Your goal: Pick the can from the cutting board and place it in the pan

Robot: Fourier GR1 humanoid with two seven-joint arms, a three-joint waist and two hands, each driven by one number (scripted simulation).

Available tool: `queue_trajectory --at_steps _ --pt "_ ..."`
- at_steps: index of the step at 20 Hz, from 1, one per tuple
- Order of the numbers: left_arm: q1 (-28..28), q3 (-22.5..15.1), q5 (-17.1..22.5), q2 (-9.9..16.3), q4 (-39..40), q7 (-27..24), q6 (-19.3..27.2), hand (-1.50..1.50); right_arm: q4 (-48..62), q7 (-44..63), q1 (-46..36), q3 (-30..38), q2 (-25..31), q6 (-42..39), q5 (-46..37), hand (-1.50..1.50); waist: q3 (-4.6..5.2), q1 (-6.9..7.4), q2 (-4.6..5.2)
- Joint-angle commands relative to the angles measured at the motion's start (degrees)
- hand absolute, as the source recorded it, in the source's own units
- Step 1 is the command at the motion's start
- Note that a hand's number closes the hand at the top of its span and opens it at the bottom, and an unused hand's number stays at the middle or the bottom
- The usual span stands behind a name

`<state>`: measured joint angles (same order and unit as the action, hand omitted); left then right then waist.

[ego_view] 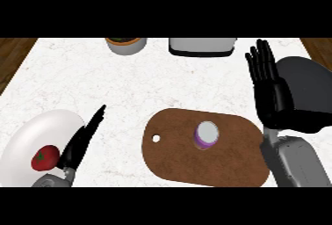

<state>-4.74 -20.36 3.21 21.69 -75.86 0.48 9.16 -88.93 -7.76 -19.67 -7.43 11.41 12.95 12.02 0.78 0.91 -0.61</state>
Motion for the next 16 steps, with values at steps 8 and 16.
queue_trajectory --at_steps 8,16 --pt "-7.27 13.47 8.79 -0.93 -7.62 1.43 3.71 0.00 10.44 -4.90 5.57 -12.30 10.01 -18.93 -7.93 1.50 -0.80 -0.22 0.66" --pt "-7.35 17.57 9.94 1.05 -6.86 2.14 2.94 0.00 -4.30 -14.07 16.05 -0.06 24.39 -15.45 -10.76 -1.50 -0.73 -2.12 0.29"
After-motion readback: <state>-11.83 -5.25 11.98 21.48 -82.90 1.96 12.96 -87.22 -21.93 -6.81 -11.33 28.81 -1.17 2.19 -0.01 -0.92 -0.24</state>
